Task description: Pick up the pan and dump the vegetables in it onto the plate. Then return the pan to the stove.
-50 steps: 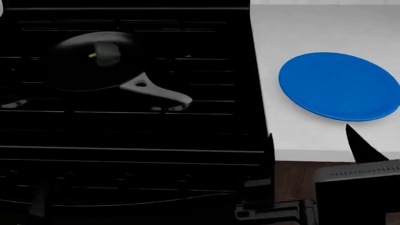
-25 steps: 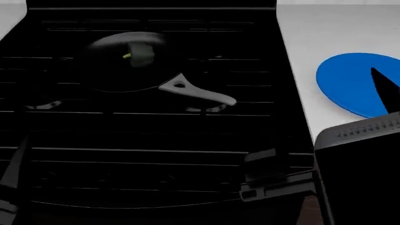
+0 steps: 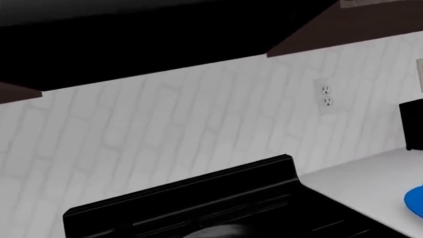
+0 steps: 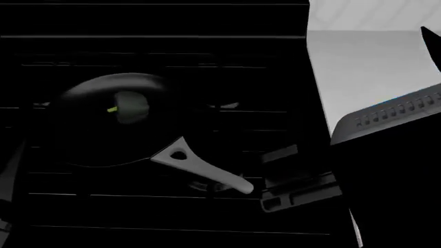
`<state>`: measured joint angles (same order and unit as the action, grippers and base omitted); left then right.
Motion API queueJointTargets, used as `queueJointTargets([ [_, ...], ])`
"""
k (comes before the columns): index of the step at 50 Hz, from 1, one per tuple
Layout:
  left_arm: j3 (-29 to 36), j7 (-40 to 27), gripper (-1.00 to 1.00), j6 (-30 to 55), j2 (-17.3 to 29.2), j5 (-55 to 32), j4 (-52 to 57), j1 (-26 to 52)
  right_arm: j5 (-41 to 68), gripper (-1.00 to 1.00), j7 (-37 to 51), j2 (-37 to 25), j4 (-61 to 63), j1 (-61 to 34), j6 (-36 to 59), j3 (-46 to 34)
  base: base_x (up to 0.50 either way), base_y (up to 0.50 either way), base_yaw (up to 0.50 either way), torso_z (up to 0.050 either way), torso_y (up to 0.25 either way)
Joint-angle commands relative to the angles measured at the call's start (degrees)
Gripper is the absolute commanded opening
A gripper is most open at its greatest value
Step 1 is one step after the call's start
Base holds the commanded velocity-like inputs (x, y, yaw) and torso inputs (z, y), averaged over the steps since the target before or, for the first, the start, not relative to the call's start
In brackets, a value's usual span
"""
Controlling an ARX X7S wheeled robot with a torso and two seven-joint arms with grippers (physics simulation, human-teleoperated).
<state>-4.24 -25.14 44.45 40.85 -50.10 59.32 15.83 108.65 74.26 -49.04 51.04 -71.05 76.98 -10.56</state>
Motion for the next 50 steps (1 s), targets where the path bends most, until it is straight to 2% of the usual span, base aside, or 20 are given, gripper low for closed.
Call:
queueJointTargets([
  [1, 1.40, -2.43, 1.00, -1.99, 2.43, -2.09, -0.23, 0.47, 0.71, 1.00, 0.10, -0.44, -0.03, -0.15, -0.26, -0.77, 0.50, -0.05, 0.00, 0.046, 0.113],
  [4, 1.62, -2.80, 1.00, -2.51, 2.83, -2.47, -0.07, 0.51, -0.14, 1.00, -0.43, 0.03, 0.07, 0.50, -0.01, -0.96, 0.50, -0.05, 0.00, 0.046, 0.114],
  [9, -0.06, -6.00, 1.00, -3.59, 3.72, -5.82, 0.25, 0.44, 4.48, 1.00, -9.07, 2.81, -2.54, 3.37, -3.77, 1.72, 0.10, -0.01, 0.00, 0.009, 0.023],
  [11, 0.72, -6.78, 1.00, -4.12, 4.38, -5.56, 0.39, 0.15, 7.12, 1.00, -11.55, 3.15, -5.43, 2.82, -3.89, 0.36, 0.00, 0.00, 0.00, 0.000, 0.000],
  [20, 1.45, -7.44, 1.00, -7.33, 5.29, -5.81, -0.20, -1.45, 20.43, 1.00, -14.48, 1.94, -17.19, -10.49, -3.64, -9.17, 0.00, 0.00, 0.00, 0.000, 0.000],
  [27, 1.65, -6.31, 1.00, -9.55, 5.31, -4.44, -0.80, -3.57, 21.55, 1.00, -17.61, 5.12, -24.45, -14.18, 1.00, -16.23, 0.00, 0.00, 0.00, 0.000, 0.000],
  [35, 1.03, -4.00, 1.00, -12.96, 4.94, -1.89, -2.04, -7.43, 17.54, 1.00, -22.40, 7.14, -25.46, -5.48, 2.51, -15.56, 0.00, 0.00, 0.00, 0.000, 0.000],
  [42, 1.17, -4.22, 1.00, -13.35, 5.22, -2.20, -1.93, -7.84, 12.95, 1.00, -24.86, 8.02, -25.66, 0.07, 3.33, -14.47, 0.00, 0.00, 0.00, 0.000, 0.000],
  [50, 1.75, -5.76, 1.00, -12.76, 6.23, -3.87, -0.91, -6.69, 10.68, 1.00, -27.27, 8.87, -27.87, -1.27, 5.03, -14.82, 0.00, 0.00, 0.00, 0.000, 0.000],
])
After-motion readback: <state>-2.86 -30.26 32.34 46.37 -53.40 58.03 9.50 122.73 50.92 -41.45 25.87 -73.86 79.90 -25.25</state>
